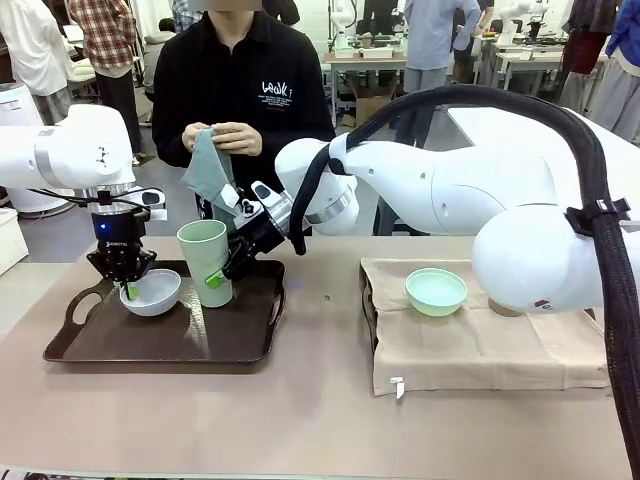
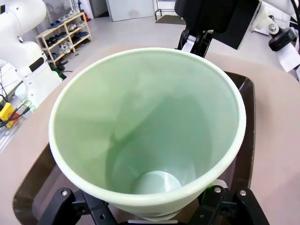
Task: Set up a tray with a mat and arrange the tableware.
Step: Pick up the Picnic Bowl and Reusable plastic cup from the Handle tray in front of the human's position and hold them in the air.
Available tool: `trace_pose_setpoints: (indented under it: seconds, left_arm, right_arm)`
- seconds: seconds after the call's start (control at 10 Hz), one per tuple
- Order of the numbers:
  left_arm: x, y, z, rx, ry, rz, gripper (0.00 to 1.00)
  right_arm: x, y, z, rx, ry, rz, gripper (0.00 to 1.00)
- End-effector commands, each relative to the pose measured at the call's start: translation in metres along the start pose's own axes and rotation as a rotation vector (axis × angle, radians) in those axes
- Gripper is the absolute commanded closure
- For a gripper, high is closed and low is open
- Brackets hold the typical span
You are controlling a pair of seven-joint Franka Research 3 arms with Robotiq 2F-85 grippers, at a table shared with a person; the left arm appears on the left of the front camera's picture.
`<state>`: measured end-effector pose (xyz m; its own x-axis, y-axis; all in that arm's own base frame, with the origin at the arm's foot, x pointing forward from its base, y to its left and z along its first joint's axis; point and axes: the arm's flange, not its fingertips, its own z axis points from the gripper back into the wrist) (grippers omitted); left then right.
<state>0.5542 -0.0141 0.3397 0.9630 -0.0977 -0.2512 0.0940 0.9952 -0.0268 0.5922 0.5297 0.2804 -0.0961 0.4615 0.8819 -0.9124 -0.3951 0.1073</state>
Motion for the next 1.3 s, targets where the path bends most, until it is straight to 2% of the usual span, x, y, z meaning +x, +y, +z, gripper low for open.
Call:
trace_pose_setpoints:
  seconds: [0.0, 0.1, 0.2, 0.3, 0.5, 0.8, 1.0, 1.1, 1.2]
  left_arm:
    - [-0.006, 0.003, -0.001, -0.016, 0.0, -0.013, 1.0]
    - [-0.006, 0.001, -0.001, -0.007, 0.006, -0.016, 1.0]
    - [-0.006, 0.0, 0.001, -0.002, 0.011, -0.013, 1.0]
    - [-0.012, 0.0, 0.01, 0.008, 0.008, -0.001, 1.0]
    - [-0.044, 0.011, 0.053, 0.015, -0.037, 0.066, 1.0]
    - [-0.121, 0.02, 0.135, 0.04, -0.206, 0.153, 1.0]
    - [-0.162, 0.012, 0.167, 0.058, -0.296, 0.189, 1.0]
    - [-0.123, 0.023, 0.155, 0.014, -0.217, 0.135, 1.0]
    - [-0.123, 0.023, 0.155, 0.014, -0.217, 0.135, 1.0]
  right_arm:
    - [0.001, -0.014, -0.003, 0.013, 0.034, 0.022, 1.0]
    - [0.0, -0.013, -0.003, 0.01, 0.034, 0.024, 0.74]
    - [0.0, -0.013, -0.002, 0.006, 0.032, 0.027, 1.0]
    - [0.007, -0.007, 0.001, -0.014, 0.064, 0.015, 1.0]
    - [0.053, 0.03, 0.02, -0.028, 0.102, 0.108, 1.0]
    - [0.129, 0.097, 0.073, -0.179, 0.167, 0.254, 1.0]
    - [0.159, 0.13, 0.089, -0.226, 0.183, 0.302, 1.0]
    - [0.161, 0.066, 0.075, -0.17, 0.147, 0.251, 1.0]
    - [0.161, 0.066, 0.075, -0.17, 0.147, 0.251, 1.0]
